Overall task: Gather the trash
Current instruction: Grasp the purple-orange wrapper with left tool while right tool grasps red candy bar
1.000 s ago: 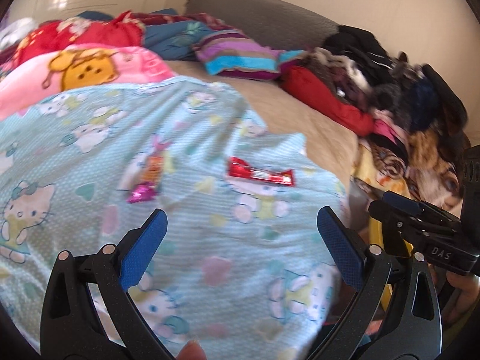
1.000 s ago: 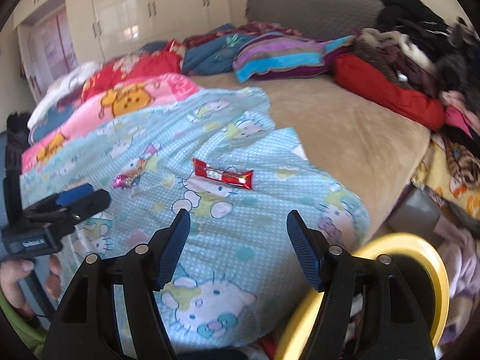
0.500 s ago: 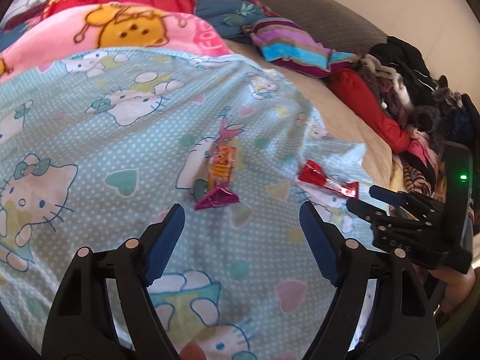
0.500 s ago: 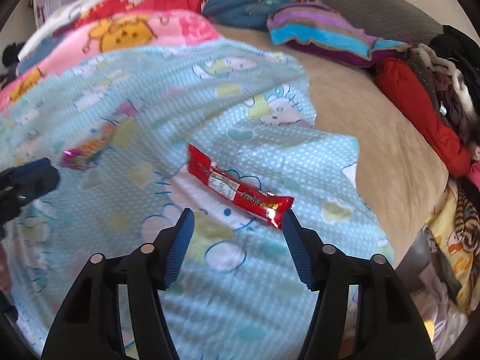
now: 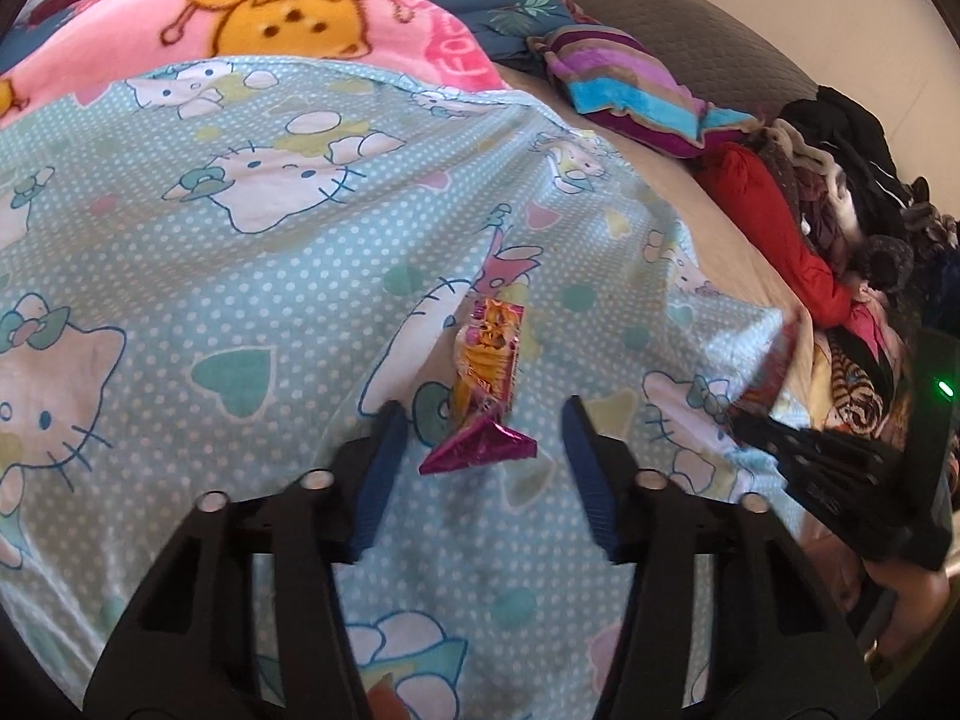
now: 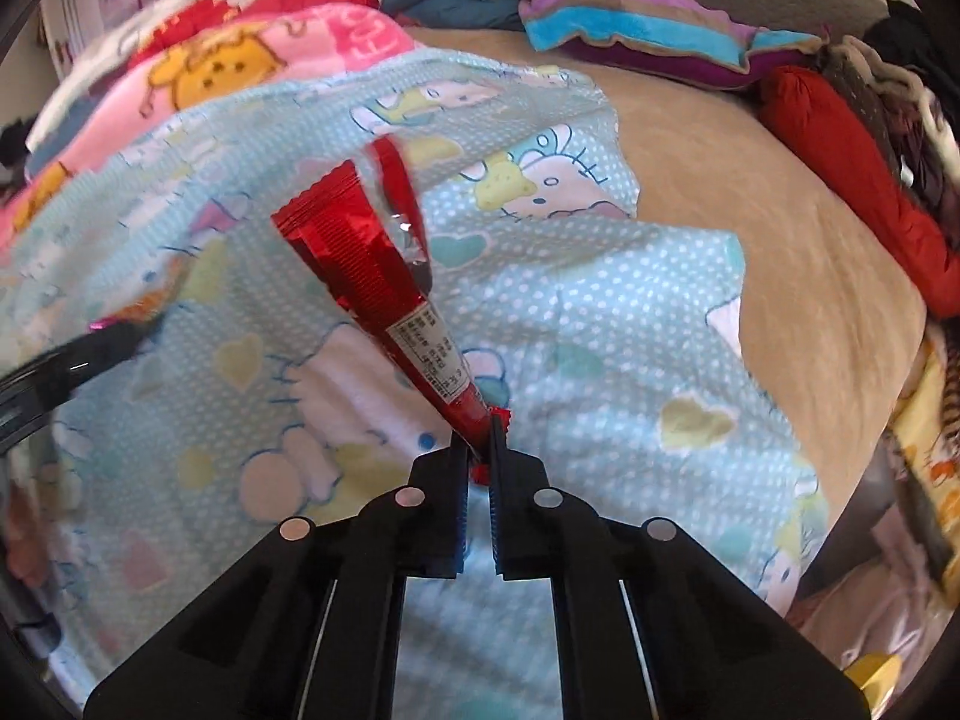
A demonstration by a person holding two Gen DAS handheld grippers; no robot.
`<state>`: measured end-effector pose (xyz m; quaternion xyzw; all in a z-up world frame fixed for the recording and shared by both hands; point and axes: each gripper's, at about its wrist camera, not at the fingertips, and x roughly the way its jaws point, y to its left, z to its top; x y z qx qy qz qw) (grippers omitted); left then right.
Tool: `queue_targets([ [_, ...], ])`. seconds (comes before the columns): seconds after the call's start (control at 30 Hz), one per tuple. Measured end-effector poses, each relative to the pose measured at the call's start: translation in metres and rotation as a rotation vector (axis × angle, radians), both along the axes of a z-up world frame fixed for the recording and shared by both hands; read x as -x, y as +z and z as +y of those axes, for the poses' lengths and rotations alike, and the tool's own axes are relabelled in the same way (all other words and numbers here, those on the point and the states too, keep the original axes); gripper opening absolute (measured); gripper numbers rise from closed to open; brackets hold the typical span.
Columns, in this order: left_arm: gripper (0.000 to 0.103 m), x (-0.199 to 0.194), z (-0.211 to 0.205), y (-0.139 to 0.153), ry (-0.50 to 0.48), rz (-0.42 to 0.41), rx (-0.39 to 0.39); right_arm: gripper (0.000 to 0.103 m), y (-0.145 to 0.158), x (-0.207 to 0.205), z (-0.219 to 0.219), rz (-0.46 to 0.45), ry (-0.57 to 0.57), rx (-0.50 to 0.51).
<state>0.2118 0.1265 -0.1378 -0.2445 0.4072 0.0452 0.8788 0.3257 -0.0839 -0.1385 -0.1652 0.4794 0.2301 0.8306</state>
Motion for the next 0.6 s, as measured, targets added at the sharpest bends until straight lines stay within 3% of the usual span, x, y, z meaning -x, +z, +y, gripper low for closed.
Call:
queue_targets([
  [0.03,0.026,-0.001,0.0,0.0,0.001,0.003,-0.003,0.006,0.004,0.007,-0.003,-0.002,0.002,-0.022],
  [0.07,0.025,-0.002,-0.001,0.0,0.002,0.006,-0.012,0.006,0.008,0.011,-0.003,-0.004,0.003,-0.033],
  [0.33,0.025,0.008,-0.013,0.018,-0.04,-0.049,-0.015,0.006,0.038,0.067,-0.015,-0.014,0.005,-0.158],
  [0.6,0.025,0.022,-0.043,0.05,-0.129,-0.118,-0.032,0.006,0.057,0.101,-0.032,-0.042,-0.02,-0.201],
])
